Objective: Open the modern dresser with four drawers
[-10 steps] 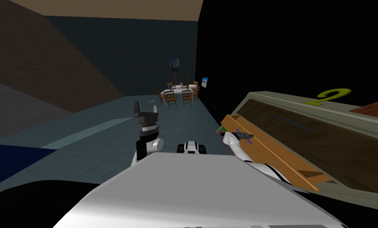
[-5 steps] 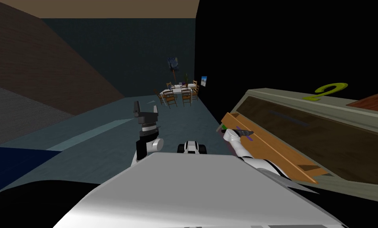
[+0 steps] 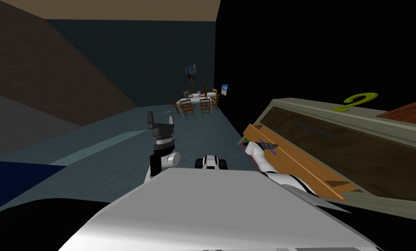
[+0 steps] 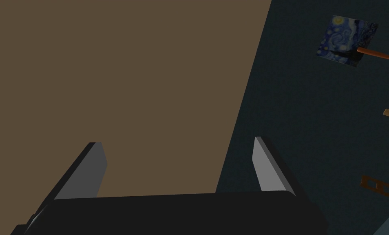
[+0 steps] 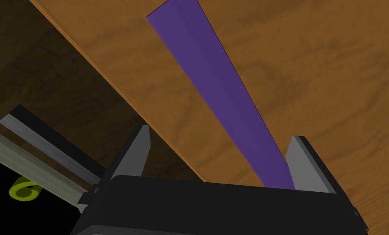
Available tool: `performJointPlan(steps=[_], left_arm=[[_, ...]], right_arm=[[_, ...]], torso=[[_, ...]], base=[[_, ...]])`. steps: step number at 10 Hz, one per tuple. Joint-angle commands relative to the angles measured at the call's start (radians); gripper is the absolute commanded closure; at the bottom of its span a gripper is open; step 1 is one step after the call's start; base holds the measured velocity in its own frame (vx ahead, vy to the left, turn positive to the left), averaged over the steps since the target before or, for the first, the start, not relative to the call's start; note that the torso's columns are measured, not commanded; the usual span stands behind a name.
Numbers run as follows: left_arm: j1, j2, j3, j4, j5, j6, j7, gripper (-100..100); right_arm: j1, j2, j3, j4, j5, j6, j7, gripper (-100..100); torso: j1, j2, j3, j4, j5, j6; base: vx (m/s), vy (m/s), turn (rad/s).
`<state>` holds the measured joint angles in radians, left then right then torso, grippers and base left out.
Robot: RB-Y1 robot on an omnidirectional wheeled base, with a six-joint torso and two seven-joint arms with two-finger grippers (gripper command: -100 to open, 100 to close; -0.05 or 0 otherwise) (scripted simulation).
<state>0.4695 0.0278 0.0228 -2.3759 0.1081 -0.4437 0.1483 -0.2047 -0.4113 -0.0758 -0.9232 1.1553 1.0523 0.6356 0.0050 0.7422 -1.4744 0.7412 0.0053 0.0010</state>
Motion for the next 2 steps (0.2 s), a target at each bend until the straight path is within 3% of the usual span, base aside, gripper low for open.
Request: performJointPlan(steps=[1, 2], left_arm=[[0.0, 0.0, 0.0, 0.0, 0.0, 0.0, 0.0, 0], [0.0, 0.0, 0.0, 0.0, 0.0, 0.0, 0.0, 0]], right_arm=[[0.001, 0.002, 0.0, 0.001, -0.001, -0.001, 0.0, 0], [0.002, 0.003, 0.001, 0.002, -0.001, -0.001, 0.0, 0]], torso=[[-0.001, -0.001, 0.0, 0.0, -0.001, 0.0], [-0.002, -0.001, 0.0, -0.001, -0.002, 0.0]], base=[[0.0, 0.0, 0.0], [0.0, 0.0, 0.0]])
